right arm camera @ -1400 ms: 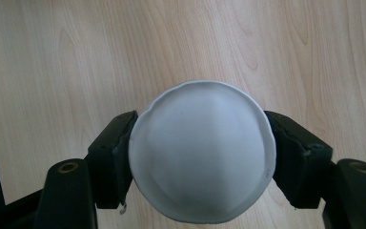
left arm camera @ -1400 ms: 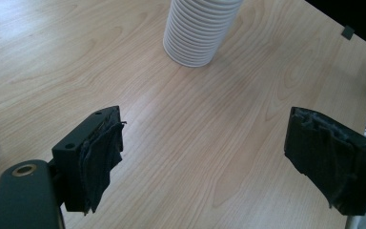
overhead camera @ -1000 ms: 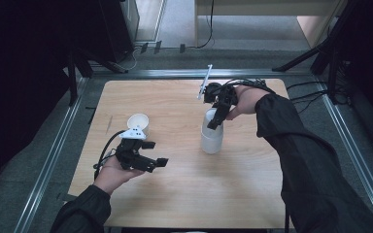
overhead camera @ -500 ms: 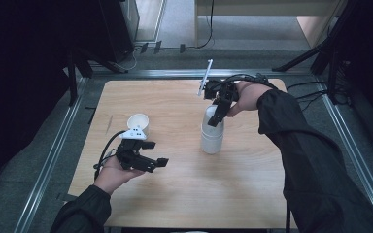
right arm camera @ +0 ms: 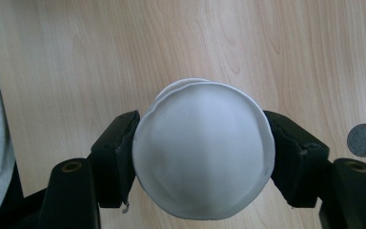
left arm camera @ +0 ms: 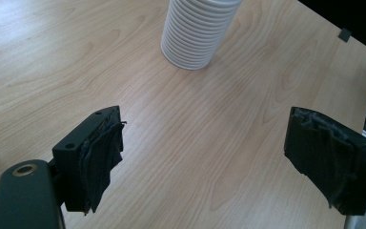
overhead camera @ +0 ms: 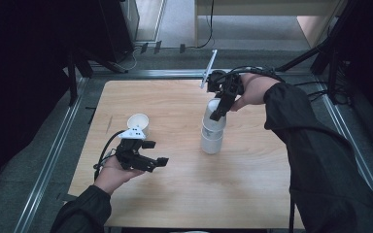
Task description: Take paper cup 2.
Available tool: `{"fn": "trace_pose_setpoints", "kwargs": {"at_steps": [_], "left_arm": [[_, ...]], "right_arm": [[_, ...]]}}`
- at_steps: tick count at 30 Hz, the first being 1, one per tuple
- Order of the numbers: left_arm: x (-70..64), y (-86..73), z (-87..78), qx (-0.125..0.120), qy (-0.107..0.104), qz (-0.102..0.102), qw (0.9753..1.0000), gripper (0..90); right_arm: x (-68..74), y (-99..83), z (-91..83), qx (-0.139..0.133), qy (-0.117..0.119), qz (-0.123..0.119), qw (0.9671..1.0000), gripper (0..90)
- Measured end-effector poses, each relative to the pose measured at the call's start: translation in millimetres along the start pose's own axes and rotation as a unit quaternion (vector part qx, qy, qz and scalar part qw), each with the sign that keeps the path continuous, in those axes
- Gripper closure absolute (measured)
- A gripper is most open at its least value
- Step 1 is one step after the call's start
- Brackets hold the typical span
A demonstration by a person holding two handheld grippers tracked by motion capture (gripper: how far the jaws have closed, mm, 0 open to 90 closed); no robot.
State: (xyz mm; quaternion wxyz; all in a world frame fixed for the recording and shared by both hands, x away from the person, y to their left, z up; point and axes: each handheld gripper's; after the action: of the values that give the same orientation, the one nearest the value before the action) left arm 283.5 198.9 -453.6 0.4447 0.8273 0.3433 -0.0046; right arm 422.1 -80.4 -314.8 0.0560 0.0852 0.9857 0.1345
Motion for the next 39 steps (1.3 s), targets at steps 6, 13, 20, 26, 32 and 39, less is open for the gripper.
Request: {"fn": "trace_pose_setpoints", "kwargs": {"at_steps": [6, 13, 20, 26, 32, 39], "left_arm": [[0.5, -0.3, 0.7, 0.003, -0.002, 0.001, 1.0000, 13.8], [0.6, -0.1, 1.1, 0.003, 0.001, 0.005, 1.0000, 13.8], [0.9, 0.3, 2.2, 0.002, -0.001, 0.002, 1.0000, 13.8], [0.7, 1.0, 1.5, -0.003, -0.004, 0.003, 1.0000, 13.8], [0.1, 1.3, 2.2, -0.008, -0.005, 0.004, 1.0000, 13.8], [-1.4, 2.3, 2.3, -0.012, -0.010, 0.010, 0.9998, 13.8]], "right_arm": [[2.8, -2.9, -16.0, -0.014, -0.008, -0.001, 0.9999, 33.8], [5.3, -10.3, -35.5, -0.039, -0.012, 0.004, 0.9992, 33.8], [14.5, -14.8, -53.9, -0.056, -0.009, -0.004, 0.9984, 33.8], [24.8, -18.8, -61.6, -0.066, -0.001, -0.014, 0.9977, 33.9], [34.3, -23.6, -57.5, -0.096, 0.010, -0.016, 0.9952, 34.0], [47.8, -32.5, -40.6, -0.118, 0.028, -0.024, 0.9923, 34.1]]}}
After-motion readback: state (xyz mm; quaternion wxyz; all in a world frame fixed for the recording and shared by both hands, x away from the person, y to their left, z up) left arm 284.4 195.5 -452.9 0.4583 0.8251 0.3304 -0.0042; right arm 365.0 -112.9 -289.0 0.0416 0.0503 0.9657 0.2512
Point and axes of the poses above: each handheld gripper's, and its own axes: z roughly forward along the jaws, y roughly out of its top, x roughly to its left, and after that the axes turned 5 degrees about -y, right-handed
